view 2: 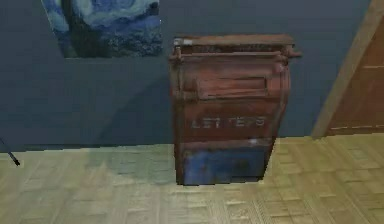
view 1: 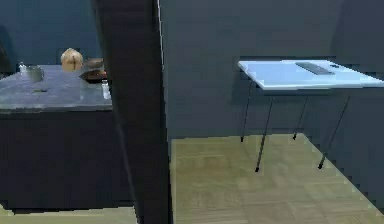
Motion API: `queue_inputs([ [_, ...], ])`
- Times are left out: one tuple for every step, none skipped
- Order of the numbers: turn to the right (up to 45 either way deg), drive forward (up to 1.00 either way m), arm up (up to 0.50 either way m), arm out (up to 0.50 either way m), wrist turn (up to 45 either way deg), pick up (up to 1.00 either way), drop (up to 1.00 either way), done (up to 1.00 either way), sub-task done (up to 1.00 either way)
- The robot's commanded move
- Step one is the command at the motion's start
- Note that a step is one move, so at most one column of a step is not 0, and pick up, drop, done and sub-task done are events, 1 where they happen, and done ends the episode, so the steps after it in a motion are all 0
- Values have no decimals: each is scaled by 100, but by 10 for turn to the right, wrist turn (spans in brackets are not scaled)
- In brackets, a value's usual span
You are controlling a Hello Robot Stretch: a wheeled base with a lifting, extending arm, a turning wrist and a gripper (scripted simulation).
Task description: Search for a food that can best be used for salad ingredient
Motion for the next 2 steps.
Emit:
queue_inputs([
  [-450, 0, 0, 0, 0, 0, 0, 0, 0],
  [-180, 0, 0, 0, 0, 0, 0, 0, 0],
])
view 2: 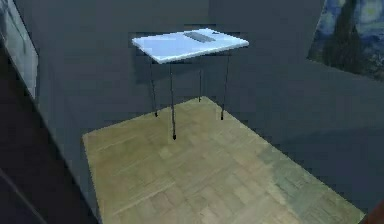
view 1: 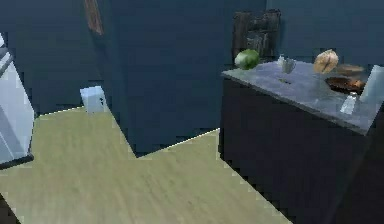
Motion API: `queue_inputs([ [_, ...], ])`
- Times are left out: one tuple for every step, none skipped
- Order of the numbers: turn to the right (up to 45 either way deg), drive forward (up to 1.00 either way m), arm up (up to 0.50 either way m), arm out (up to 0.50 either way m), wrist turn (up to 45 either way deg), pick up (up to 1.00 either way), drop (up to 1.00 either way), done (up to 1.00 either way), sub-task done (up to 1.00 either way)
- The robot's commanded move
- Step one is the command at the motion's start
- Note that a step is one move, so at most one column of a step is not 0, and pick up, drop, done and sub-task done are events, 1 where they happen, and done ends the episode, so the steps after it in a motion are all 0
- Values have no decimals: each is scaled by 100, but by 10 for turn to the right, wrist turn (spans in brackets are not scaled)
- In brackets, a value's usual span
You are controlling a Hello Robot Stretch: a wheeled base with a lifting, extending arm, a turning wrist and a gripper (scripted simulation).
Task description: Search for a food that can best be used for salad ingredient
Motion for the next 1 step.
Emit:
queue_inputs([
  [0, 50, 0, 0, 0, 0, 0, 0, 0],
])
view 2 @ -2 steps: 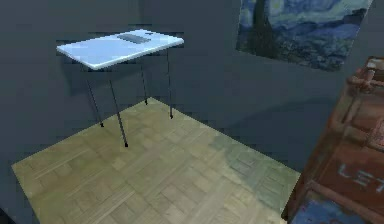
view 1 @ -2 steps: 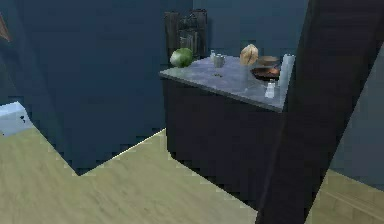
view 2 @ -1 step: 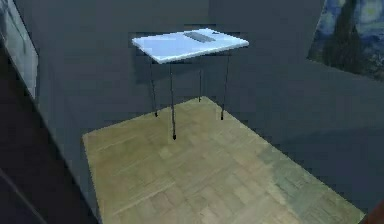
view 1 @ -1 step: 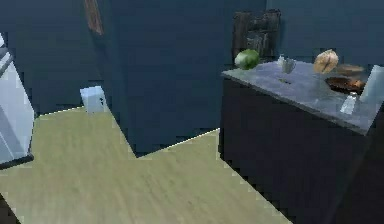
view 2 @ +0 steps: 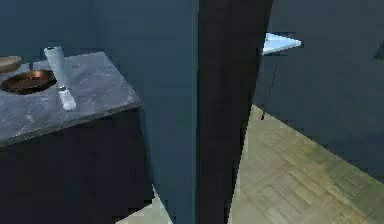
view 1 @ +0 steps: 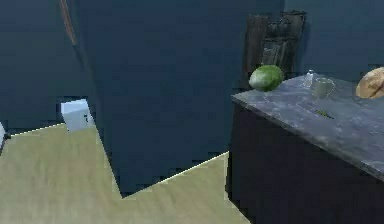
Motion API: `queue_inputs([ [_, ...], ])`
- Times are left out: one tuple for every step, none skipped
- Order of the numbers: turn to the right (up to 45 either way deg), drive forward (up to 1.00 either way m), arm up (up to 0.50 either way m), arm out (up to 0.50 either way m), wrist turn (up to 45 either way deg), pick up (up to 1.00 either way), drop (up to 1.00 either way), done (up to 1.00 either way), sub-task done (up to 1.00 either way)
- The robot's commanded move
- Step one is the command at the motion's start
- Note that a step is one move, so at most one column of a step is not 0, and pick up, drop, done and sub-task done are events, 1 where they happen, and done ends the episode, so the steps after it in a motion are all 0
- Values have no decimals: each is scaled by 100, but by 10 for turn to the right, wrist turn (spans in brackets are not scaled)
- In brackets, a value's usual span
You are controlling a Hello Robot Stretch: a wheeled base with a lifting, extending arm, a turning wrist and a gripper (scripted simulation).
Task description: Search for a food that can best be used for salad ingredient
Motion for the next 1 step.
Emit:
queue_inputs([
  [360, 0, 0, 0, 0, 0, 0, 0, 0],
])
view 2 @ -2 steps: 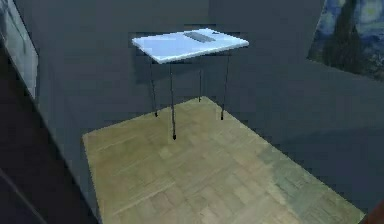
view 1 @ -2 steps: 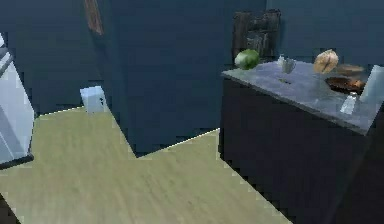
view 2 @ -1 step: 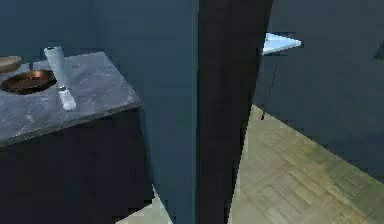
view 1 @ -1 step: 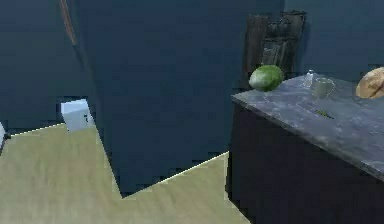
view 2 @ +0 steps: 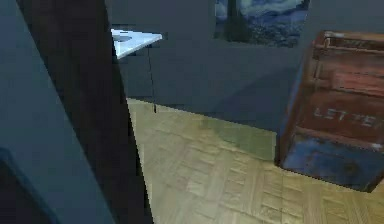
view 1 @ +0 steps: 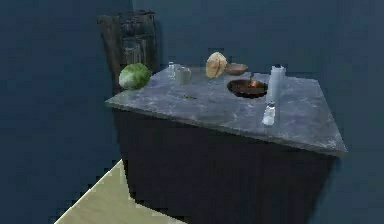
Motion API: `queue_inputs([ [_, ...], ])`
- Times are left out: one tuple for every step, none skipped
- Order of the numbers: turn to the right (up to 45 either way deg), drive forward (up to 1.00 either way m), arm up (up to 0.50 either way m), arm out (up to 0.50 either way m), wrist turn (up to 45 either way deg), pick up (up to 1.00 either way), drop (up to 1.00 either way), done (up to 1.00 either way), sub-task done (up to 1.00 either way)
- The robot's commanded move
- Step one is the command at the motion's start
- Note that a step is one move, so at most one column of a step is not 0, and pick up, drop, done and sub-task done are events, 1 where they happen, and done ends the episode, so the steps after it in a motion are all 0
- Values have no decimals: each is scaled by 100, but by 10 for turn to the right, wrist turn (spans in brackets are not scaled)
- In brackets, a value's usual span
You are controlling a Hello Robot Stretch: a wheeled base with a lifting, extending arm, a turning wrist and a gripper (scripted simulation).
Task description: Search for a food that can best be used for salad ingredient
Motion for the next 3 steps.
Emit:
queue_inputs([
  [0, 40, 0, 0, 0, 0, 0, 0, 0],
  [-210, 0, 0, 0, 0, 0, 0, 0, 0],
  [0, 0, 0, 0, 0, 0, 0, 100, 0],
])
